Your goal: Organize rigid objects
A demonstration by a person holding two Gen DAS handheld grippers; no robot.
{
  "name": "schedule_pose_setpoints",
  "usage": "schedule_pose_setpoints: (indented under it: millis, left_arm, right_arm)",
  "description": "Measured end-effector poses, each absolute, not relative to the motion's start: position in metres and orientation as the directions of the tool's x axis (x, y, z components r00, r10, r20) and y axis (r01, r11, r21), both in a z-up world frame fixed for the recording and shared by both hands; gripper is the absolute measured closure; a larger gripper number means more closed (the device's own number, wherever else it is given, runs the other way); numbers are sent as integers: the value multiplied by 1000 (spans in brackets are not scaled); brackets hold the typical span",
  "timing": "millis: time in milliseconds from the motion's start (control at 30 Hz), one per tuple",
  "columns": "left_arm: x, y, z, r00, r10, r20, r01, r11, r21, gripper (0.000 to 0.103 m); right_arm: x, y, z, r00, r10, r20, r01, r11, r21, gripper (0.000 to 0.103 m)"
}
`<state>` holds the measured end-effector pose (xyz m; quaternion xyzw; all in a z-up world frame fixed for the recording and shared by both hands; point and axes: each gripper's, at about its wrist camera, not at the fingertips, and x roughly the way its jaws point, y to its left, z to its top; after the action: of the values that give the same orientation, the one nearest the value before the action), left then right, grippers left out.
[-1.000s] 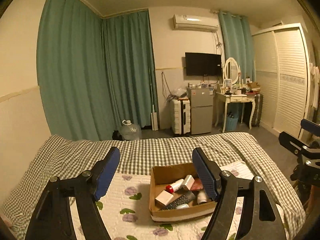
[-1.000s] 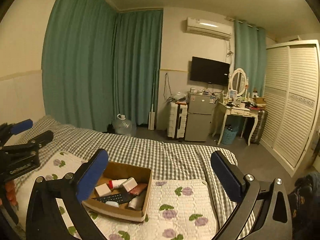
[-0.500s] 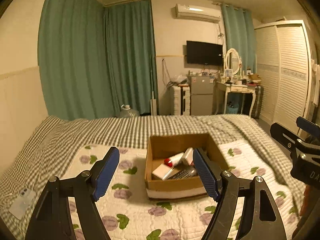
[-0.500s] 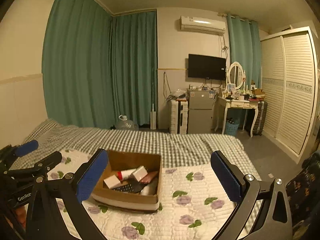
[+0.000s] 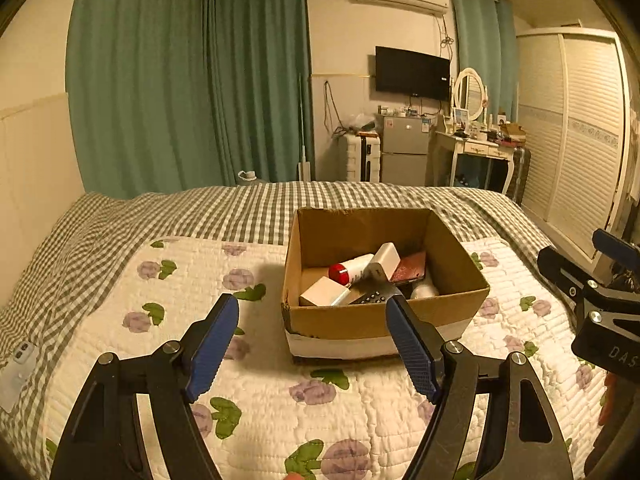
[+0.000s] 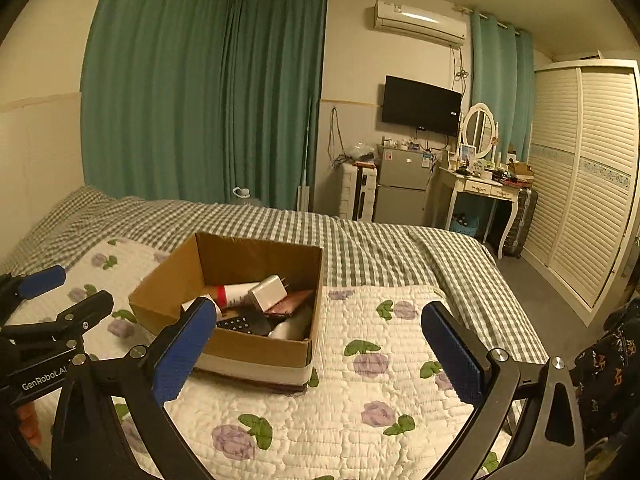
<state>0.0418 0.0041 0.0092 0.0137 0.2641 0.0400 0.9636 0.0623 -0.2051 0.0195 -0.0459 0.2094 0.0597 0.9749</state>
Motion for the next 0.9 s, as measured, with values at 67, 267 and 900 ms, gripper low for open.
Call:
schedule_pose_setpoints:
  millis: [67, 267, 900]
  left_arm:
    - [41, 4, 10, 858, 87, -507, -73, 996, 47, 24]
    - [40, 3, 11, 858, 89, -506, -72, 996, 54, 24]
    - [39, 0, 10, 852, 86, -517, -62, 996, 64, 24]
  right_arm:
    - [64, -205, 16, 902, 95, -422, -133, 989, -62, 0]
    - [65, -208, 14, 897, 90, -433, -128, 990, -58, 0]
    - [65, -209, 12, 895, 90, -437, -125, 991, -53, 0]
